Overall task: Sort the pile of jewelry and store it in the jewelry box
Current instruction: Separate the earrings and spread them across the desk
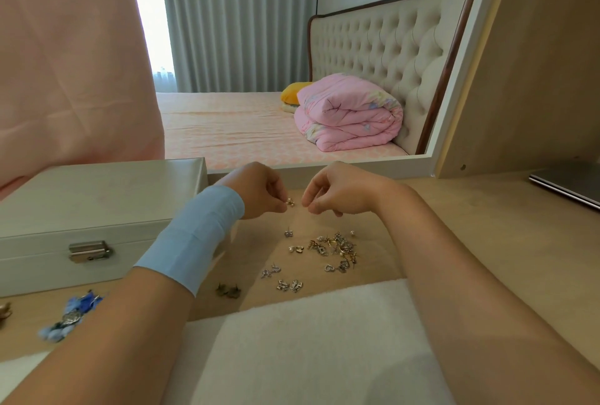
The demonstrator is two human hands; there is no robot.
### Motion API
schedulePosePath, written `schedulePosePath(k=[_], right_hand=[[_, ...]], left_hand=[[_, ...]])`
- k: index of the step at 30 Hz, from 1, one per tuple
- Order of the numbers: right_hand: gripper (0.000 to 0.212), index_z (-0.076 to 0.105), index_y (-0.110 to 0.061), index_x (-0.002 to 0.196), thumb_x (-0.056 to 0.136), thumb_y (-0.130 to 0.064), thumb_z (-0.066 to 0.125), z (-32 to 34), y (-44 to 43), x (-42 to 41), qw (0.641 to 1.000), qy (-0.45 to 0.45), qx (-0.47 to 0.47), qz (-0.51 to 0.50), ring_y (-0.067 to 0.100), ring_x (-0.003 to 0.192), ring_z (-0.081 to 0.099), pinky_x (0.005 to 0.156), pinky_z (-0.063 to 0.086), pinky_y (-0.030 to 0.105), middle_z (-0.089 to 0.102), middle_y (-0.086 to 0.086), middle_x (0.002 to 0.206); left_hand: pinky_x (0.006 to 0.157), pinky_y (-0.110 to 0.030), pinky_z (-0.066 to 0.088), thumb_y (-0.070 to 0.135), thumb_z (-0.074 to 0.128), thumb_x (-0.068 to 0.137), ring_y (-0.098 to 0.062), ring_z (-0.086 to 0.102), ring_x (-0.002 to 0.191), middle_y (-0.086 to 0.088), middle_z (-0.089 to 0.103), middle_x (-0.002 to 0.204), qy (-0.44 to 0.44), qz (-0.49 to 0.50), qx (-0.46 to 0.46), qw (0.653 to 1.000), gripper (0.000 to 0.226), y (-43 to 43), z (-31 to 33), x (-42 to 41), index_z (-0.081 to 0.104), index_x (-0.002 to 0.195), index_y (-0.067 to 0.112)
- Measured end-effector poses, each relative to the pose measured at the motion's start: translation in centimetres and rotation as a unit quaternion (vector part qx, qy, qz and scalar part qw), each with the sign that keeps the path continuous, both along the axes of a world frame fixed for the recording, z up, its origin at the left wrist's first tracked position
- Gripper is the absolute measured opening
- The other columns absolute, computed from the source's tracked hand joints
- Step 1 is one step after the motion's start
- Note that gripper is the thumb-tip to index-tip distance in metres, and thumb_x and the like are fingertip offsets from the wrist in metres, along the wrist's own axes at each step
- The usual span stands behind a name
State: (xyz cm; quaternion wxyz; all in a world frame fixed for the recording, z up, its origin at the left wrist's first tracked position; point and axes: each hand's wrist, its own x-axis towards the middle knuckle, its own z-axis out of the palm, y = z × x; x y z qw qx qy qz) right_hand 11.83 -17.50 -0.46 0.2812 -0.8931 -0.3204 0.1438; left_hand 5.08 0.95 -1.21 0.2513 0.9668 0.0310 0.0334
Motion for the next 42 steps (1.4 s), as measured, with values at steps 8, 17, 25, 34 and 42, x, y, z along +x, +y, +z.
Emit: schedulePosePath(k=[8,17,25,34,42], right_hand=[[0.009,0.082,-0.025,0.086,0.081,-0.017,0.08,-2.4,2.9,-1.3,0.997,-0.059,-0.05,0.025,-0.002,0.072,0.065,0.074,0.056,0.023,0.072,-0.018,0.076],[0.012,0.08,-0.026,0.084,0.079,-0.016,0.082,-2.5,-0.5,1.3,0.995,-0.074,-0.04,-0.061,0.002,0.083,0.067,0.082,0.053,0.025,0.073,-0.014,0.086],[0.009,0.08,-0.032,0.085,0.081,-0.024,0.083,1.5,-2.6,0.6,0.993,-0.017,-0.116,-0.018,0.007,0.06,0.053,0.062,0.046,0.023,0.073,-0.016,0.075],[0.016,0.082,-0.032,0.089,0.077,-0.042,0.085,0.4,-1.8,0.3,0.975,0.015,-0.22,-0.022,0.012,0.064,0.053,0.057,0.042,0.028,0.072,-0.015,0.075],[0.017,0.077,-0.024,0.09,0.094,-0.039,0.07,0.8,-2.6,0.3,0.99,0.036,-0.133,-0.019,0.01,0.058,0.051,0.049,0.035,0.022,0.076,-0.009,0.083]], left_hand=[[0.076,-0.024,0.048,0.024,0.076,0.084,-0.003,0.059,0.078,0.014,0.064,0.084,0.024,0.013,0.069,0.997,0.011,0.5,-0.2,0.1,0.067,0.079,0.029],[0.094,-0.031,0.053,0.031,0.071,0.087,-0.01,0.062,0.092,0.012,0.069,0.097,0.075,0.005,0.124,0.989,0.003,-0.3,-1.4,0.5,0.073,0.089,0.032],[0.095,-0.034,0.053,0.032,0.069,0.089,-0.012,0.061,0.096,0.011,0.067,0.101,0.08,0.021,0.149,0.985,0.002,0.2,-1.2,0.4,0.069,0.091,0.032],[0.079,-0.024,0.051,0.029,0.071,0.088,-0.001,0.059,0.073,0.016,0.066,0.097,0.018,-0.052,0.012,0.998,0.006,-2.4,-0.9,0.5,0.071,0.094,0.03],[0.075,-0.019,0.043,0.03,0.075,0.085,-0.001,0.06,0.081,0.016,0.066,0.09,0.019,-0.092,-0.035,0.995,0.013,-2.7,-1.0,0.5,0.07,0.096,0.033]])
